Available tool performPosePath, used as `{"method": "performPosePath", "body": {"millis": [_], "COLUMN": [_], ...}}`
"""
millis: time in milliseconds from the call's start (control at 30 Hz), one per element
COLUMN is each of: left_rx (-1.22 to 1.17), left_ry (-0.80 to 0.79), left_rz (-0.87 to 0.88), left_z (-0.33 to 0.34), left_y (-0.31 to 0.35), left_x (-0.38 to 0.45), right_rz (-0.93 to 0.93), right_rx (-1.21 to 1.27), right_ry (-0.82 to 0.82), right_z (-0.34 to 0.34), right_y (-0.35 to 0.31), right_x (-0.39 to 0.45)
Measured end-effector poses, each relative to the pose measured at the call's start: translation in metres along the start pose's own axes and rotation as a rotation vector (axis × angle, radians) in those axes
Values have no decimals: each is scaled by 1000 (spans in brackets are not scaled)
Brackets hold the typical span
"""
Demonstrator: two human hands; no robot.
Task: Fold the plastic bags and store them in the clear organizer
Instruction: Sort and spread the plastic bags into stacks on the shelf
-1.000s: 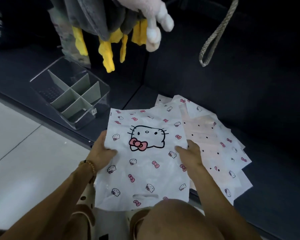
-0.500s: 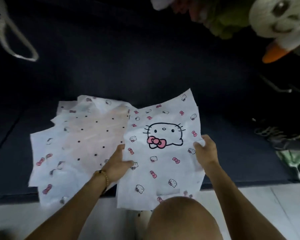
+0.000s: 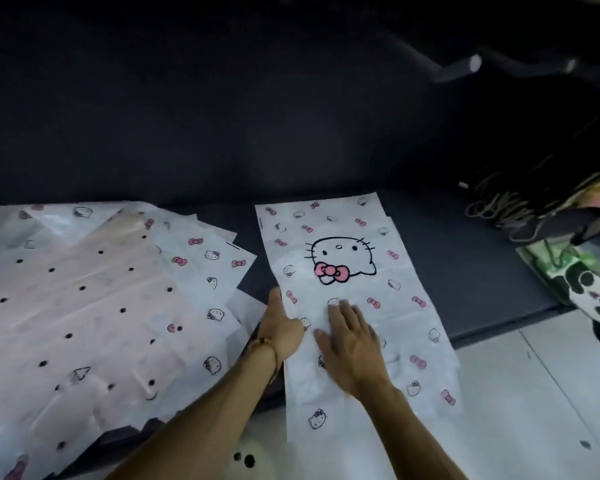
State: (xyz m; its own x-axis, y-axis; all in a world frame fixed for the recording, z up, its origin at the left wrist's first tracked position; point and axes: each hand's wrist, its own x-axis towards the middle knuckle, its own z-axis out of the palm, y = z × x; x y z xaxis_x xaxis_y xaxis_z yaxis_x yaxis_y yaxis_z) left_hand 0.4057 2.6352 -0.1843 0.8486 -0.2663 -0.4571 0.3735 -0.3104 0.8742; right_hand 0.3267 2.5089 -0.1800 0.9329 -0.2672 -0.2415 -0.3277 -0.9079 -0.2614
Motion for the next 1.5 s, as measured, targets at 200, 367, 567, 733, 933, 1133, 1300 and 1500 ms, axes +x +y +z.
{"method": "performPosePath", "body": {"millis": [200, 367, 567, 733, 933, 1133, 1300, 1500], "left_rx": [8, -34, -217, -278, -162, -152, -187, -200], "left_ry": [4, -2, 138, 328, 640, 726, 654, 638], "left_rz": [53, 41, 55, 128, 30, -130, -148, -138], "left_z": [39, 42, -13, -104, -223, -286, -299, -297], "left_y": [26, 25, -4, -38, -85, -118, -127, -119], "left_x": [35, 37, -15, -88, -156, -178, -177, -172], "right_rz": [-10, -41, 121, 87, -110, -579, -669, -580], "right_rx": [-7, 45, 524, 855, 822, 117, -16, 175], "right_ry": [-30, 25, 248, 245, 36, -199, -99, -65], "right_z": [-13, -25, -29, -15, 18, 62, 85, 70], "right_y": [42, 48, -4, -81, -189, -267, -282, -285], "right_x": [43, 52, 26, 0, -3, 4, 8, 3]}}
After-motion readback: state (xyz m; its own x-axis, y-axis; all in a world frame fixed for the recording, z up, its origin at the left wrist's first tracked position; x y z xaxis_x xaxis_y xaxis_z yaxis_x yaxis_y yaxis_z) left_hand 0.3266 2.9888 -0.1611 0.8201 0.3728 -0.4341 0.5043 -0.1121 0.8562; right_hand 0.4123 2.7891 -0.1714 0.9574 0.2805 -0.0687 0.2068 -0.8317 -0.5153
